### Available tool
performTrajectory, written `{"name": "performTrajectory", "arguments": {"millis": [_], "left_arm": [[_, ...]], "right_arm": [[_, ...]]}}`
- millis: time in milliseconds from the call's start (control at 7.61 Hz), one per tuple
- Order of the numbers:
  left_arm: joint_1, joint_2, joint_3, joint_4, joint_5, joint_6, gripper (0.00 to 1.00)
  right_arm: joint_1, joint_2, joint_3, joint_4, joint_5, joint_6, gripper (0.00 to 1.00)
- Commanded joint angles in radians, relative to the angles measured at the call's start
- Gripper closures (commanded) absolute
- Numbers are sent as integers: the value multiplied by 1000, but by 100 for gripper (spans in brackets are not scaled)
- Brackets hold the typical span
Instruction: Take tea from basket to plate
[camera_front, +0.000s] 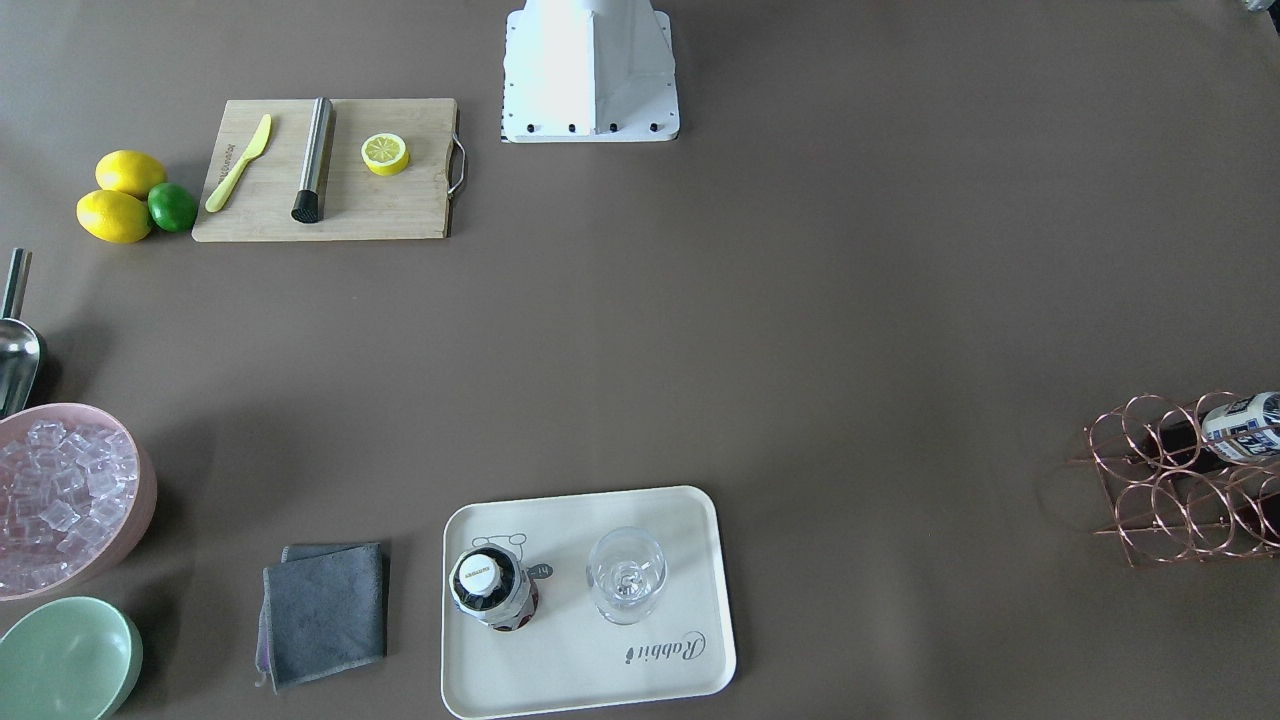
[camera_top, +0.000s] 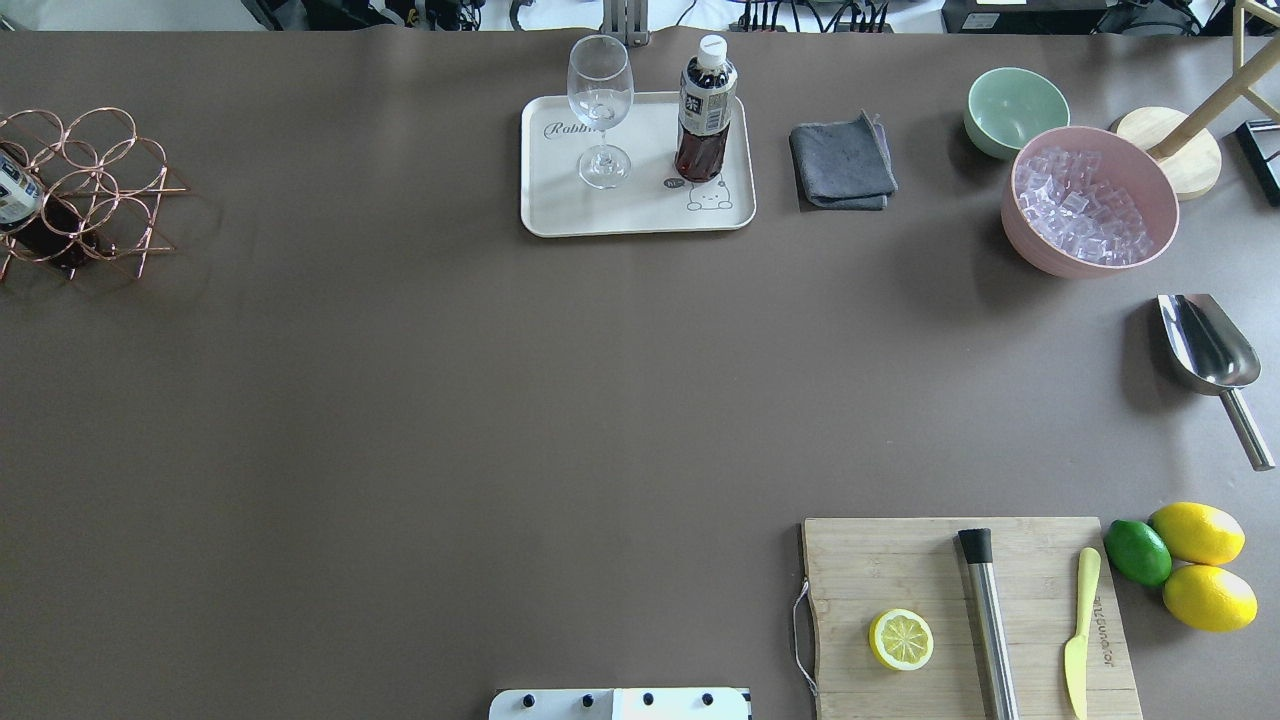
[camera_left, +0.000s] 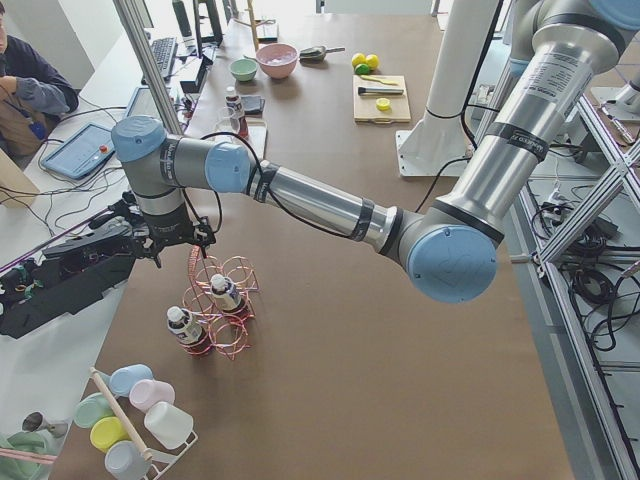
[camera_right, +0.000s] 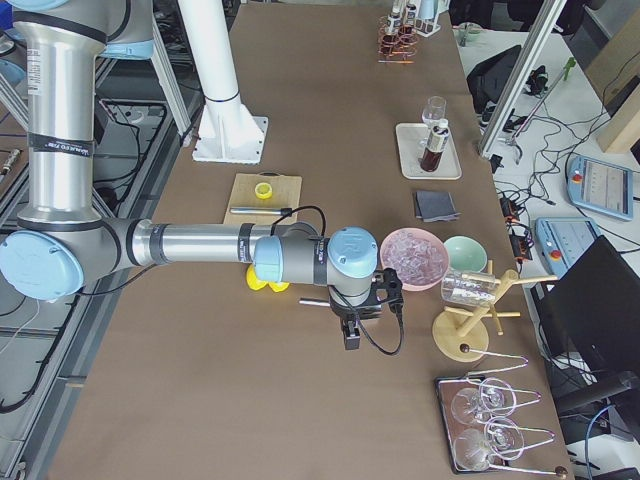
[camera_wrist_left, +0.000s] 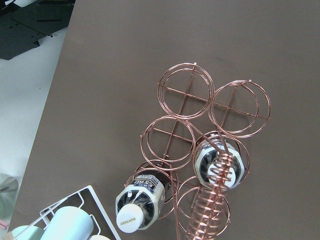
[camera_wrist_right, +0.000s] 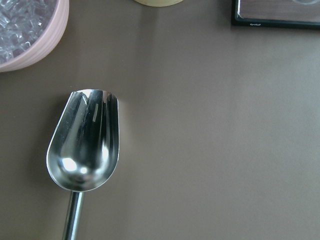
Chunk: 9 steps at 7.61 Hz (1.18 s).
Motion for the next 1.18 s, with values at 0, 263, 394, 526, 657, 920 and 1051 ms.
{"name": "performTrajectory", "arguments": {"millis": [0,263,394,526,657,920,1051], "left_arm": [[-64,87,-54,44,-2,-133,2],[-63,183,-114,44,-5,-390,3],[-61,219,-124,43,-7,-522,2],[-61,242,-136,41,-4,-593,2],[-50,274,-151,41,-5,-680,2],[-15,329,-156,14,-57,-947,2],[-12,352,-160,-28,-60,-1004,2]], "right_arm": [[6,-1,0,0,0,0,0],[7,-1,0,0,0,0,0],[7,-1,0,0,0,0,0],[9,-1,0,0,0,0,0],[12,-1,0,0,0,0,0],[15,-1,0,0,0,0,0],[15,-1,0,0,2,0,0]]}}
